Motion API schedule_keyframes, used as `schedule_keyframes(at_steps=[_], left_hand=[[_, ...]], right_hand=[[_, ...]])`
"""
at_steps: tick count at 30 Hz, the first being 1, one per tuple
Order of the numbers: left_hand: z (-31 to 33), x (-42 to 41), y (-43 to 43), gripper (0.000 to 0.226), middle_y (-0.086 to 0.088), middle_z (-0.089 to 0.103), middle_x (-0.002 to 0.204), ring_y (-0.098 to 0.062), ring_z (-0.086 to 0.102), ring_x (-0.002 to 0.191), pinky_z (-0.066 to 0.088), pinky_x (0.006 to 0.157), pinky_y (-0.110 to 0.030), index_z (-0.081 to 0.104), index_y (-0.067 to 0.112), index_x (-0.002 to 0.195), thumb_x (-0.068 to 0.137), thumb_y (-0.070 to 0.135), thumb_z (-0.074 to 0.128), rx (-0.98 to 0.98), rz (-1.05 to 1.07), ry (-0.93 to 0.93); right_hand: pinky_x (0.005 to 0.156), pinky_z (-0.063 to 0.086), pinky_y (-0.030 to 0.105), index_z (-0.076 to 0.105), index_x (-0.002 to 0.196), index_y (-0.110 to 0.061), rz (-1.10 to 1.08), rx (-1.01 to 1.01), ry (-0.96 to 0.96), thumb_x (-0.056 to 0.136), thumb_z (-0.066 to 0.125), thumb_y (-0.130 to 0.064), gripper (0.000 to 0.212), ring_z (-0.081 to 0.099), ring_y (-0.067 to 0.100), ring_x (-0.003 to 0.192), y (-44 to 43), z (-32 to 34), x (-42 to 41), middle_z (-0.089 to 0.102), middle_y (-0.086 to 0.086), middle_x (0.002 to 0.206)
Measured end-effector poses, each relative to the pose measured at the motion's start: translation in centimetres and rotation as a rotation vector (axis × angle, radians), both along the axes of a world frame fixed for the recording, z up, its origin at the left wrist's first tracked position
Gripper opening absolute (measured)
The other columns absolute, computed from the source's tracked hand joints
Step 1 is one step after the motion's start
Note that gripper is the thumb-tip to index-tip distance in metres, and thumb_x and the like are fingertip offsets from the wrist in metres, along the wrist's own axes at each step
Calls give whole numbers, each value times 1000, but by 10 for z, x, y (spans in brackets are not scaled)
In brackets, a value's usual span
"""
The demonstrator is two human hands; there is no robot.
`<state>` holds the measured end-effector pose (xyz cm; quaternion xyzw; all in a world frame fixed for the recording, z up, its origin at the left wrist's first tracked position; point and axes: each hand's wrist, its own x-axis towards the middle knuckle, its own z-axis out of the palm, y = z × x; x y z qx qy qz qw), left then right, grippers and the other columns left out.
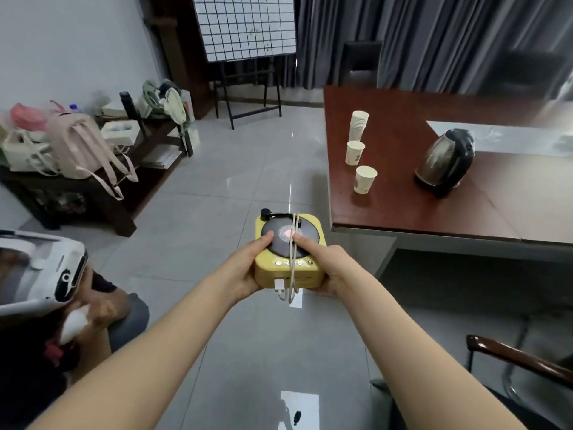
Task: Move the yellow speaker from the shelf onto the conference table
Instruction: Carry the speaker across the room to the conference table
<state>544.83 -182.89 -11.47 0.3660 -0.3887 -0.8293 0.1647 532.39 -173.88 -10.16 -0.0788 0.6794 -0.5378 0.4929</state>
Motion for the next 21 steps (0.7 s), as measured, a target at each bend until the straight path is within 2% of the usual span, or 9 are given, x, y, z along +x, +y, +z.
schedule_keyframes(at_steps=[3,6,9,13,18,21], left_hand=[[-3,-14,-30,25,-5,77,83,-23,71,78,55,74,-38,65,14,103,90,34,57,-5,-30,-2],[-7,-27,-51,24,-5,77,82,-22,72,76,55,76,-39,66,13,100,90,34,57,7,-56,10],[-10,-41,-70,23,-5,77,80,-20,73,70,55,73,-38,66,13,97,91,32,56,16,-70,25],[-16,-67,-100,23,-5,77,81,-20,73,71,56,73,-38,66,13,98,91,32,56,19,-79,24],[-14,-112,-150,25,-7,77,87,-25,71,82,55,79,-42,67,13,100,89,34,57,7,-75,5],[-10,-143,-183,25,-6,77,87,-24,71,82,55,81,-41,67,14,100,89,34,57,0,-66,-8]], right_hand=[[70,58,43,60,105,0,-41,-3,9,60,85,-41,66,69,33,80,-24,-2,-9,71,18,94],[73,58,46,61,106,0,-75,4,-3,57,87,-41,69,70,35,82,-46,-3,-20,71,19,96],[71,59,48,61,108,0,-79,13,-17,43,89,-45,83,71,35,81,-64,-6,-32,72,19,96],[72,59,47,60,106,0,-84,32,-4,58,86,-41,69,70,35,80,-92,-9,-59,71,19,95],[76,58,51,61,106,0,-78,28,-9,56,87,-42,70,71,35,83,-142,-12,-104,72,19,96],[79,58,52,61,105,-1,-79,28,-5,56,87,-43,70,70,36,85,-175,-7,-136,71,19,97]])
